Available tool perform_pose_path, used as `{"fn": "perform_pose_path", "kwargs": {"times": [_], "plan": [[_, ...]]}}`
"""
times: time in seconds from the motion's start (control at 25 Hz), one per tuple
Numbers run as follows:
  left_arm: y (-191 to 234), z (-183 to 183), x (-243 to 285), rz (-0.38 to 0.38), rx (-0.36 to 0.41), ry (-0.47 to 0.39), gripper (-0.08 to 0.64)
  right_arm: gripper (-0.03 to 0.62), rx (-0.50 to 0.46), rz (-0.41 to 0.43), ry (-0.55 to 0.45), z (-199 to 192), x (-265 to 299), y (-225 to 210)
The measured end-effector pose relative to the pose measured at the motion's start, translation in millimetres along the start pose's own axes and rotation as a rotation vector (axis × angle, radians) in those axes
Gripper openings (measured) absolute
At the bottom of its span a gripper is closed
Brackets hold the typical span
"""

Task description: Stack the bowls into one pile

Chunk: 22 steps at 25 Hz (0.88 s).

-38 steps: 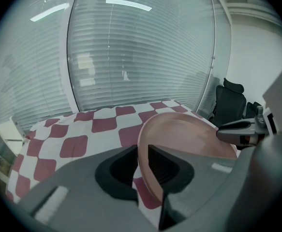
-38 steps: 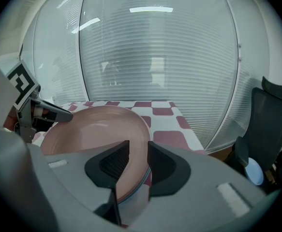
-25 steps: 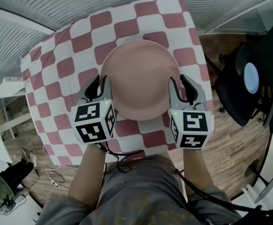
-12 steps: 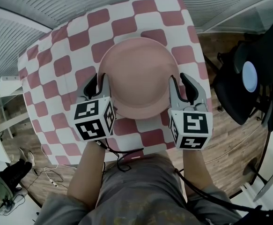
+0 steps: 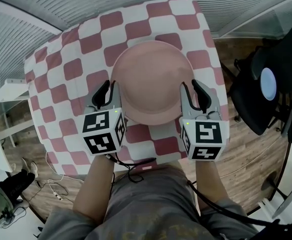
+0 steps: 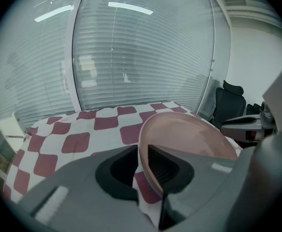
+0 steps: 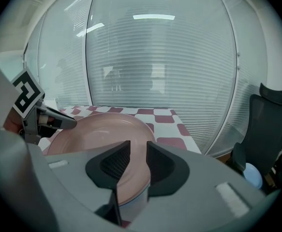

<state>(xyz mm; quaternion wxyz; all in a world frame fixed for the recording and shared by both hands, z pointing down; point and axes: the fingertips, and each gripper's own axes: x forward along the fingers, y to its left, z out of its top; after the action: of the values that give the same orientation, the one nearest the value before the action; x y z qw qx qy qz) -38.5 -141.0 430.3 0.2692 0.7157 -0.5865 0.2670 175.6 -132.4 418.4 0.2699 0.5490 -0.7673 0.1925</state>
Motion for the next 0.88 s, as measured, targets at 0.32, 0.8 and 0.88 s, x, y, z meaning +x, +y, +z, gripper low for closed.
{"fn": "perform_pose_path", "kwargs": {"times": [0.32,0.8,0.88], "plan": [[-1.6,-1.5,-9.9,-0.018,0.023,-0.014,0.046,0.129,-0.008,0.008,-0.002,-0.2,0.8,10.7],[-1.6,-1.8,-16.3,-0.026,0.04,-0.016,0.0,0.129,-0.012,0.019,-0.004,1.8,2.5,18.9],[0.0,-1.3,-16.7,-0.018,0.04,-0.02,0.0,0.129,-0.012,0.017,-0.004,1.3,2.3,18.0]]}}
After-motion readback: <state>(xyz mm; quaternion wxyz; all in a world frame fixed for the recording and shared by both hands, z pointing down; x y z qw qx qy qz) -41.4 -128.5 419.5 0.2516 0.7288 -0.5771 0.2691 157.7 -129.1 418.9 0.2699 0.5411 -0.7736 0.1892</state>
